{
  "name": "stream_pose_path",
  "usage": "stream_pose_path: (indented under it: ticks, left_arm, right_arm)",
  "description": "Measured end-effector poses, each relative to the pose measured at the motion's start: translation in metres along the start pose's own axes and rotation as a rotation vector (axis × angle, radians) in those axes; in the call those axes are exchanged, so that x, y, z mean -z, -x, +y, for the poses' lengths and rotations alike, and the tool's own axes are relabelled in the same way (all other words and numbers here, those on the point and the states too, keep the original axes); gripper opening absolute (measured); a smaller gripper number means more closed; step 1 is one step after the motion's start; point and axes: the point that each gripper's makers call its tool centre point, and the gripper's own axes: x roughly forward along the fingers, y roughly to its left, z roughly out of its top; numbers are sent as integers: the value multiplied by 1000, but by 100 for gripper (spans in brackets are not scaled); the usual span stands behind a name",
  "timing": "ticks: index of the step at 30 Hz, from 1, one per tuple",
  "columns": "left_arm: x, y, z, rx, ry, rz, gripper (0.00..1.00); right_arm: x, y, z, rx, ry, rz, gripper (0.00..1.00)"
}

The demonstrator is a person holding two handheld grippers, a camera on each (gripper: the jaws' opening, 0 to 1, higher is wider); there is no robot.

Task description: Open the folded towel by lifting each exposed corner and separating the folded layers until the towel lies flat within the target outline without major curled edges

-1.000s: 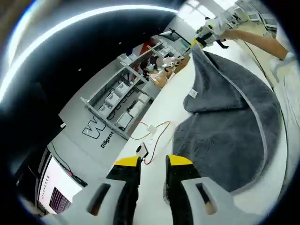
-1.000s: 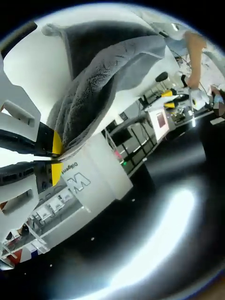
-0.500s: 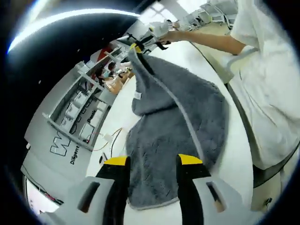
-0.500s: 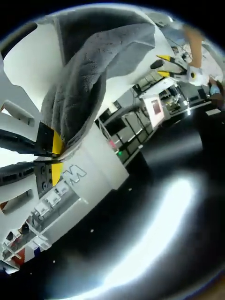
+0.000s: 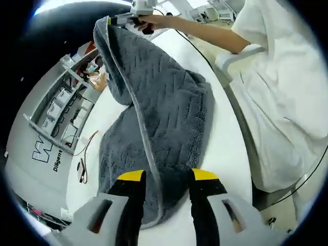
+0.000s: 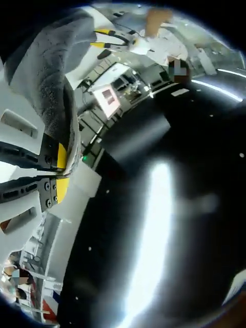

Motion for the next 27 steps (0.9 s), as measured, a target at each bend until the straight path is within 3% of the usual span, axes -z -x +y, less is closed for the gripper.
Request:
stream_pose_path:
  ticks: [3, 9, 14, 19, 23, 27]
  left_arm:
    - [-2, 2, 0, 2, -33, -29, 26]
    - [-1, 1, -1, 9, -65, -1, 14]
    - [2, -2, -5, 41, -85, -3, 5]
    - [5, -4, 3, 36, -100, -2, 7]
    - [12, -5, 6, 33, -125, 10, 9]
    - [11, 0, 21, -32, -125, 19, 13]
  right_arm:
    - [-11, 3, -8, 17, -56, -49, 0]
    - [-18, 9, -17, 40, -20, -48, 0]
    - [-24, 16, -26, 64, -43, -67, 0]
    - [-39, 24, -29, 66, -47, -84, 0]
    - [-45, 32, -39, 97, -15, -61, 0]
    - [-49, 49, -56, 142, -33, -71, 0]
